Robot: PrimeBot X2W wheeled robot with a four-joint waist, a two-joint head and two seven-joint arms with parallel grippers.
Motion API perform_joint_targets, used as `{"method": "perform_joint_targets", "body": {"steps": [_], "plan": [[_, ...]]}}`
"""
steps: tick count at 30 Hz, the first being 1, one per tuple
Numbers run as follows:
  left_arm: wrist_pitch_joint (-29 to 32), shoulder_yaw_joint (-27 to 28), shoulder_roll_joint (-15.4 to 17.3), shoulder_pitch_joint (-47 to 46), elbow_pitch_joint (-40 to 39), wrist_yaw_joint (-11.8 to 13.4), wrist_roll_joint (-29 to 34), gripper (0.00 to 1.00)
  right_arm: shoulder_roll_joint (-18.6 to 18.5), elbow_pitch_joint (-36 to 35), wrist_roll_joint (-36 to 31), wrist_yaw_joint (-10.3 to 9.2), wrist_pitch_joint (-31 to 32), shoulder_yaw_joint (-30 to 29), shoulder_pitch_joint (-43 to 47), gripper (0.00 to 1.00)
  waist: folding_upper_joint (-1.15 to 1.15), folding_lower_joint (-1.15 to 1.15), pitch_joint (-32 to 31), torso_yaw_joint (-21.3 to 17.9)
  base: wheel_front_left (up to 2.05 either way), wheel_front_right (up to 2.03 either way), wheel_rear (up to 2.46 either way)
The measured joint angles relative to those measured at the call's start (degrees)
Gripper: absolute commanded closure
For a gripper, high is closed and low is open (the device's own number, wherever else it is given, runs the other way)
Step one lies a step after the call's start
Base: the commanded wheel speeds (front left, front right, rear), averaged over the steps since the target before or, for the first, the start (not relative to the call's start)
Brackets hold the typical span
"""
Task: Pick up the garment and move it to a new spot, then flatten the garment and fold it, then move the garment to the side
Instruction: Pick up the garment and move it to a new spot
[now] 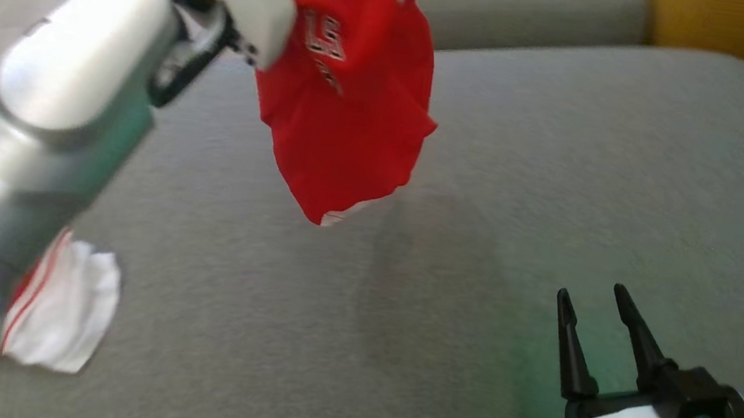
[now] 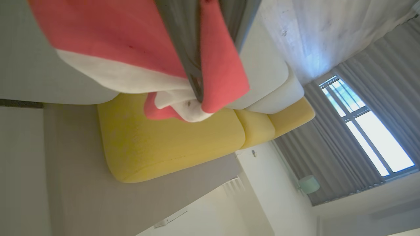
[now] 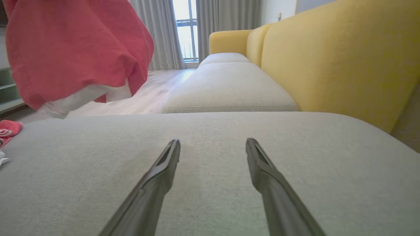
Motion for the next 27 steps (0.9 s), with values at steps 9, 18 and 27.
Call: {"method": "perform_joint_targets", "body": {"steps": [9, 18, 27], "plan": [[-6.22, -6.41, -8.75, 14.43, 2.08, 5.21, 0.59, 1.00, 1.05, -0.74, 0.92, 0.00, 0.00, -0.22, -2.97, 0.00, 0.00, 0.02, 7.54, -7.18, 0.00, 0.00, 0.00], [-16.47, -12.47, -15.96, 28.18, 10.93, 8.27, 1.78, 0.00, 1.19, -0.76, 2.91, 0.00, 0.00, -0.16, -4.52, 0.00, 0.00, 0.02, 11.71, -9.20, 0.00, 0.00, 0.00], [-21.53, -8.78, -16.49, 31.72, 3.42, 12.55, 4.93, 0.00, 1.23, 0.56, 2.98, 0.00, 0.00, 0.99, -3.42, 0.00, 0.00, 0.00, 6.28, -5.58, 0.00, 0.00, 0.00]]}}
